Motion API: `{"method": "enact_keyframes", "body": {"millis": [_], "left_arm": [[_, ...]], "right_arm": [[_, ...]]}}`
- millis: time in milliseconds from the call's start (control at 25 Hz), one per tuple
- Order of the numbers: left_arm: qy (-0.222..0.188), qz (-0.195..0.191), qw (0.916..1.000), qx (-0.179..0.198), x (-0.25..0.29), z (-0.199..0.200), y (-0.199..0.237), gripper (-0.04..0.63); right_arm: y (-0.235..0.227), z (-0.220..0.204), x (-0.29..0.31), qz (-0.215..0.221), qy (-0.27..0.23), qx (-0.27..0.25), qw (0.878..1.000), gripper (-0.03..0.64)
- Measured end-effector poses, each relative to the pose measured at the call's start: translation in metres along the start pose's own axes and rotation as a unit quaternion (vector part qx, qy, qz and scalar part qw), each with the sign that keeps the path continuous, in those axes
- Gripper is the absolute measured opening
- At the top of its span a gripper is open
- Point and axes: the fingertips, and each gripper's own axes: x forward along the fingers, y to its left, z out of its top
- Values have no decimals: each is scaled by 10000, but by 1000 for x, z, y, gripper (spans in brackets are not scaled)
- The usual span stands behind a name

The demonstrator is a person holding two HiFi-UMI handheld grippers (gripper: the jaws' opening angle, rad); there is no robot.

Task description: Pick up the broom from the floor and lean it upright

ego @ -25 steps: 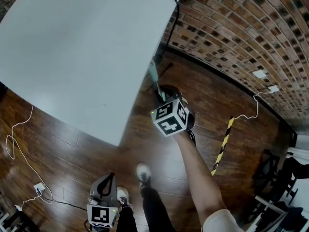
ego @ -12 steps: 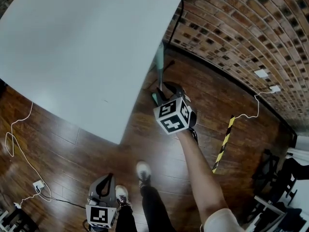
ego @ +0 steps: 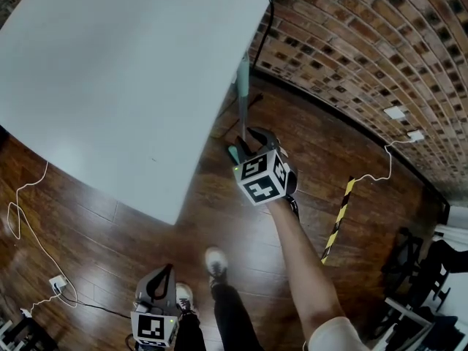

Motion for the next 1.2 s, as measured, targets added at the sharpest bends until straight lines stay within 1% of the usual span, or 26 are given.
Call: {"method": "enact_keyframes", "body": {"millis": [80,120,280,400,440,520,600,680,760,880,960,1040,1120,1200], "left_arm": [[65,33,9998,-188,0,1,-1,0],[77,44,9997,-214,0,1,-1,0],[42,33,10000,-6,0,-2,-1,0],[53,64,9999,-112,-1,6,1,0],[40,72,9999,-90,-2,10,2,0],[-99,115,9999,41,-5,18,6,0],[-307,171,9993,137,-12,29,13,0],[-504,274,9983,48,-21,43,24,0],[-701,358,9969,10,-32,58,31,0],[-877,331,9955,128,-61,84,31,0],[-1052,211,9941,134,-90,110,26,0],[-1246,-62,9921,145,-118,146,15,0],[-1493,-267,9878,356,-150,178,9,0],[-1896,-343,9792,634,-184,206,14,0]], "right_arm": [[1,-2,0,14,12,8,10000,129],[1,-2,0,12,13,11,10000,129],[0,-7,-4,-13,47,50,10000,124],[1,-16,-12,-31,112,104,9999,114],[1,-19,-16,-49,130,120,9998,105],[-2,-25,-29,-144,149,214,9996,80],[-6,-29,-50,-343,83,484,9982,46],[-7,-28,-78,-571,-72,807,9951,14],[-8,-25,-111,-732,-229,1091,9911,14],[-1,-22,-174,-807,-402,1607,9829,14],[5,-14,-226,-830,-596,1963,9752,14],[7,2,-281,-872,-894,2228,9668,13],[14,18,-336,-914,-1153,2354,9607,14],[21,37,-383,-993,-1425,2375,9557,13]]}}
